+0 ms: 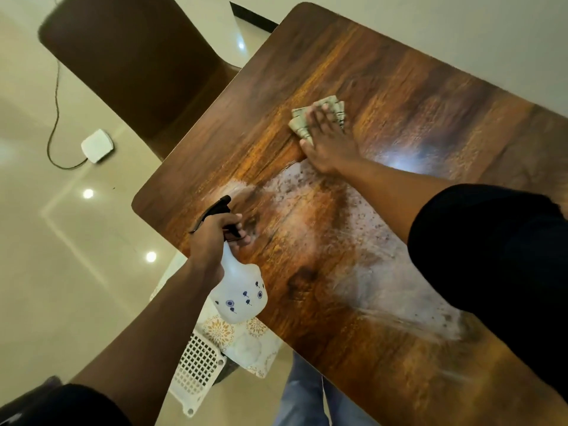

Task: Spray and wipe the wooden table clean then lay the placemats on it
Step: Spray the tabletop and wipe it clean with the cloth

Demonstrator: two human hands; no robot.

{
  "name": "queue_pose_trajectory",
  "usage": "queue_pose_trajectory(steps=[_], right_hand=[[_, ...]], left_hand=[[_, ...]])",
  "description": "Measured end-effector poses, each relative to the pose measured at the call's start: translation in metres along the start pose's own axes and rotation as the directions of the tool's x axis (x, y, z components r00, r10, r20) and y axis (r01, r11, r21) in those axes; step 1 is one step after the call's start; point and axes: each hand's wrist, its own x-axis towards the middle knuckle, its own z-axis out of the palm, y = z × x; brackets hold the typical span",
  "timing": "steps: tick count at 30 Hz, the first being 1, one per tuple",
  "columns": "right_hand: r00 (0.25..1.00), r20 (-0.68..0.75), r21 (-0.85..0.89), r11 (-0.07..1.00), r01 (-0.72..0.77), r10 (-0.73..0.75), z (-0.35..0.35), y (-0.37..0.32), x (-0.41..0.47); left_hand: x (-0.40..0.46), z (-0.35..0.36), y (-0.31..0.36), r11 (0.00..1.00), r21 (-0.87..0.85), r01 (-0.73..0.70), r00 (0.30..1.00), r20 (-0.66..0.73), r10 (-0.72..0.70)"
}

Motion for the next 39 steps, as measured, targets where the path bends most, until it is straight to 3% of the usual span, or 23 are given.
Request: queue_pose_trajectory(steps=[5,8,14,19,23,27,32,35,39], right_hand=[[0.989,-0.025,0.070,0.987,-0.142,0.144,0.002,-0.005,0.003],[0.992,-0.028,0.086,0.990,-0.116,0.119,0.008,-0.041,0.005],[0.968,0.039,-0.039,0.968,0.248,-0.246,0.044,-0.154,-0.023],[0.759,0.159,-0.156,0.743,0.651,-0.631,0.085,-0.228,-0.067],[0.704,0.164,-0.179,0.681,0.710,-0.691,0.084,-0.216,-0.060],[0.836,0.149,-0.154,0.822,0.548,-0.529,0.056,-0.166,-0.043],[0.988,0.051,-0.048,0.988,0.145,-0.143,0.022,-0.069,-0.029],[0.997,0.022,0.035,0.997,-0.069,0.068,0.014,-0.035,-0.029],[0.991,0.017,0.078,0.988,-0.135,0.134,0.018,-0.061,-0.027]], left_hand=[[-0.004,-0.011,-0.020,0.999,-0.036,0.025,0.999,-0.031,-0.027],[-0.008,-0.018,-0.029,0.995,-0.089,0.053,0.997,-0.047,-0.057],[-0.018,-0.040,-0.036,0.986,-0.153,0.070,0.990,-0.107,-0.087],[-0.026,-0.065,-0.036,0.982,-0.171,0.080,0.986,-0.134,-0.104],[-0.030,-0.081,-0.037,0.984,-0.170,0.057,0.987,-0.141,-0.082],[-0.033,-0.081,-0.036,0.986,-0.156,0.064,0.989,-0.121,-0.084],[-0.035,-0.070,-0.037,0.985,-0.161,0.070,0.993,-0.082,-0.084],[-0.038,-0.065,-0.040,0.986,-0.155,0.066,0.996,-0.056,-0.076],[-0.042,-0.066,-0.044,0.984,-0.166,0.068,0.996,-0.053,-0.078]])
